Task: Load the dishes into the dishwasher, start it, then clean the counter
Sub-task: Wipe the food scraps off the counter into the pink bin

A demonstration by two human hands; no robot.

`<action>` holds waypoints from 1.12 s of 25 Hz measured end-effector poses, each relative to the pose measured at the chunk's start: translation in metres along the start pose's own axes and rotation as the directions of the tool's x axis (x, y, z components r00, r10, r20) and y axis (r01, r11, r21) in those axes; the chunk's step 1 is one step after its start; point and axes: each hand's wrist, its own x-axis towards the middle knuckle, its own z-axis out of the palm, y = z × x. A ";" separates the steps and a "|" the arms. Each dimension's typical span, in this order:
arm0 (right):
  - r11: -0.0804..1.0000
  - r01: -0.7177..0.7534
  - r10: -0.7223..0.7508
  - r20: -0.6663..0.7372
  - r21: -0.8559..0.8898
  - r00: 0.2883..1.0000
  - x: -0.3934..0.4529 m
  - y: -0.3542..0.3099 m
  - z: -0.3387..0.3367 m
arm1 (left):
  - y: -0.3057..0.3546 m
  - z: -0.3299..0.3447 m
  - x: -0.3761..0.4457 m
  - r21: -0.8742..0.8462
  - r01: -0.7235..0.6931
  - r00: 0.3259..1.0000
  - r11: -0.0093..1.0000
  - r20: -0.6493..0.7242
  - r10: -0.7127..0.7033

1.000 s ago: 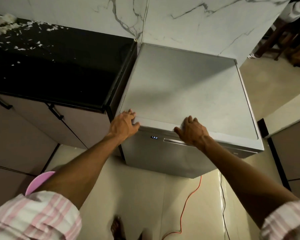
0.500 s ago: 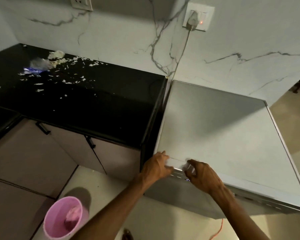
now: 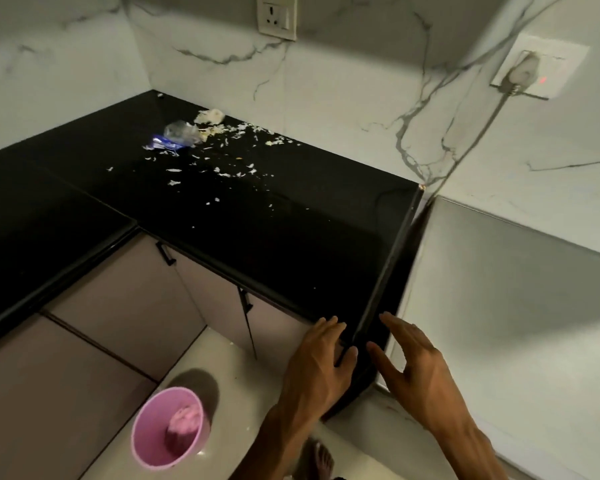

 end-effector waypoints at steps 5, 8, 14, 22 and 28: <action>0.998 0.055 -0.057 0.065 0.036 0.996 0.058 -0.008 0.004 | -0.003 -0.023 0.030 -0.033 0.078 0.986 0.996 -0.146 -0.082; 0.994 0.093 -0.100 0.151 0.054 0.983 0.090 -0.012 0.010 | -0.006 -0.035 0.049 -0.055 0.112 0.946 0.992 -0.299 -0.123; 0.963 0.256 -0.267 0.178 0.082 0.947 0.136 -0.017 0.031 | -0.015 -0.039 0.068 -0.054 0.204 0.871 0.977 -0.446 -0.207; 0.986 0.130 -0.088 0.344 -0.101 0.935 0.165 -0.013 0.086 | -0.061 -0.048 0.096 -0.044 0.350 0.864 0.936 -0.371 -0.340; 0.853 -0.210 0.365 0.258 -0.478 0.894 0.164 -0.036 0.139 | -0.141 -0.073 0.128 0.054 0.442 0.845 0.895 -0.361 -0.396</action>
